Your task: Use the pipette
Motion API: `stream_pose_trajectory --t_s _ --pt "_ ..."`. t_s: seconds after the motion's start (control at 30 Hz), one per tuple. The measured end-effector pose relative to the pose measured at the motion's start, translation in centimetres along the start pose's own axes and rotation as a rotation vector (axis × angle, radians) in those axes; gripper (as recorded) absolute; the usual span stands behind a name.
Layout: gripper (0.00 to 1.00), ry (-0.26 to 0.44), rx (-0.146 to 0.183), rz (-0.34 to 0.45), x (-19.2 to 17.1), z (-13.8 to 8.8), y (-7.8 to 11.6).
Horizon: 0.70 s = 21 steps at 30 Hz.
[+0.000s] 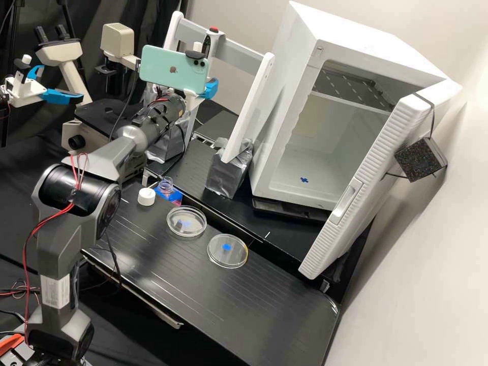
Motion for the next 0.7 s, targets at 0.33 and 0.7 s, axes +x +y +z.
stream_pose_trajectory --t_s 0.33,0.7 --pt "0.0 0.003 -0.008 0.016 -0.4 0.1 1.2" --pt "0.0 0.022 0.014 0.082 -1.1 -0.5 4.4"
